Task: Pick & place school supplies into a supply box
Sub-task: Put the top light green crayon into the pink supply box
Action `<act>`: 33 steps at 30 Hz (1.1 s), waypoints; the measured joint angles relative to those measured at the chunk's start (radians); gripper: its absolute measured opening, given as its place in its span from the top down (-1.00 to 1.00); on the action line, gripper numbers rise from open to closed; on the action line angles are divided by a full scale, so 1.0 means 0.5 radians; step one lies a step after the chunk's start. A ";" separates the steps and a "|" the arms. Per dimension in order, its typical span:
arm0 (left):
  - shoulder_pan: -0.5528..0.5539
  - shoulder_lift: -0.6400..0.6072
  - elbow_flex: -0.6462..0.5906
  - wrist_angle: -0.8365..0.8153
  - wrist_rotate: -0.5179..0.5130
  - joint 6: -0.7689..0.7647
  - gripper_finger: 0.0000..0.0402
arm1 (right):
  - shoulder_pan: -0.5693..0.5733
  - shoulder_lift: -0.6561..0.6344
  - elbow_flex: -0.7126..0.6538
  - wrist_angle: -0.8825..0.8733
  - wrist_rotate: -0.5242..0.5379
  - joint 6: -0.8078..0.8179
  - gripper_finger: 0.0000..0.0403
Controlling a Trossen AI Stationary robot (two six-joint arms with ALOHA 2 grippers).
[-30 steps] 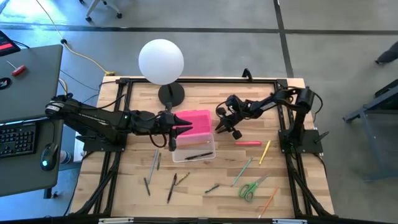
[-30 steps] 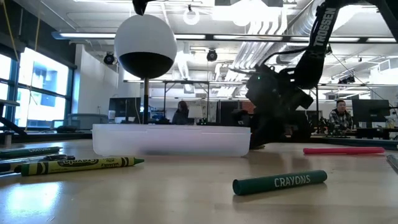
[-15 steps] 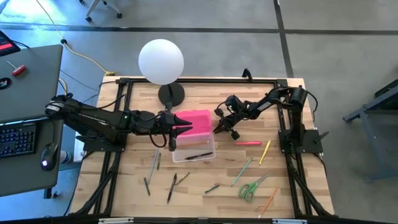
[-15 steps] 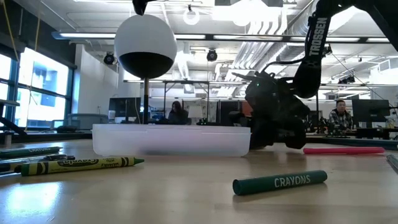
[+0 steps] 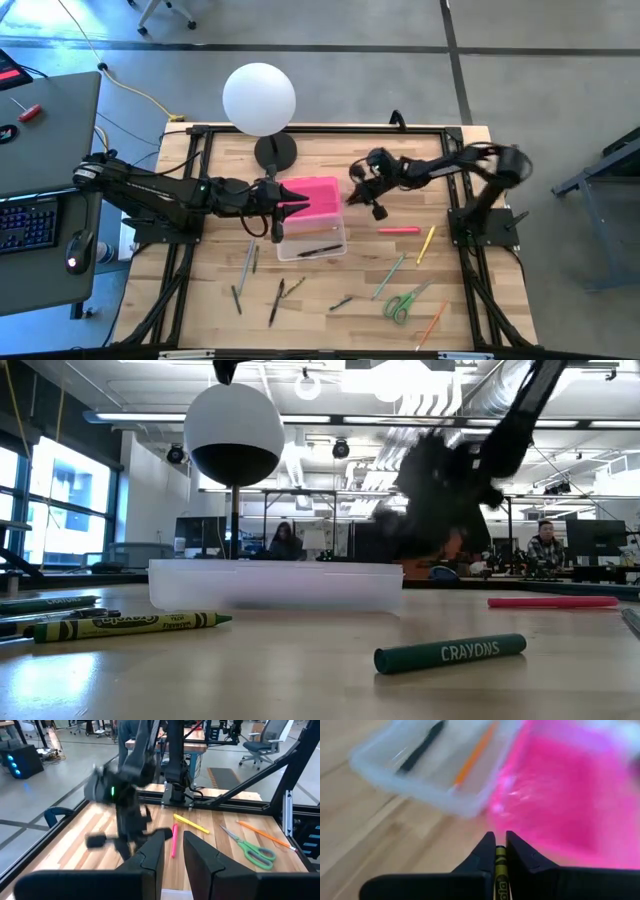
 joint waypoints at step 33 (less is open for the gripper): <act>0.001 -0.001 0.000 0.012 -0.274 -0.137 0.49 | 1.089 0.953 1.087 0.338 1.129 0.924 0.96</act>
